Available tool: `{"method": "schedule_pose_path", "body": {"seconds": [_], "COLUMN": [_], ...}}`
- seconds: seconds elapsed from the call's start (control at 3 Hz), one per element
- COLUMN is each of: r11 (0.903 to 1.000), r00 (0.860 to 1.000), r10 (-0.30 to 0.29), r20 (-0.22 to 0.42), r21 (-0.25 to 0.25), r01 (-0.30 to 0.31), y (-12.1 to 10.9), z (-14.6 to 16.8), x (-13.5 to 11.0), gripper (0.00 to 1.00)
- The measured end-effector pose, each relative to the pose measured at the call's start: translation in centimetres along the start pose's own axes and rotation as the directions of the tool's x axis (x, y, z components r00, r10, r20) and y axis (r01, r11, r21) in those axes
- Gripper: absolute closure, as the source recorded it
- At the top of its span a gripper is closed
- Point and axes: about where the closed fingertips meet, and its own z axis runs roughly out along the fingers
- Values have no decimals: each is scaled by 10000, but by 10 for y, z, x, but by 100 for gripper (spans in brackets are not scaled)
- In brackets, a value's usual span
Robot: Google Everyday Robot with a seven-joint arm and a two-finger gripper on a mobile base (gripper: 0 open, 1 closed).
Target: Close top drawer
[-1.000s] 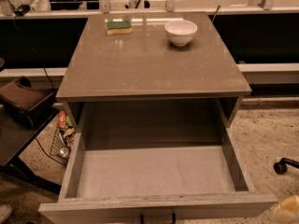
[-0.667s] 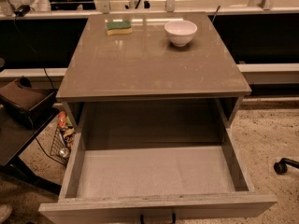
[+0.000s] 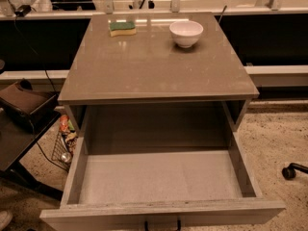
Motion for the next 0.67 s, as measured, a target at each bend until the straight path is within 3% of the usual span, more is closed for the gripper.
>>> {"method": "schedule_pose_path", "body": {"seconds": [0.67], "r11": [9944], "r00": [9826], "r10": [-1058], "r20": [1527], "r21": [185], "r01": [1042], "y": [-65], "z": [60], "x": [-23], "gripper": [100]}}
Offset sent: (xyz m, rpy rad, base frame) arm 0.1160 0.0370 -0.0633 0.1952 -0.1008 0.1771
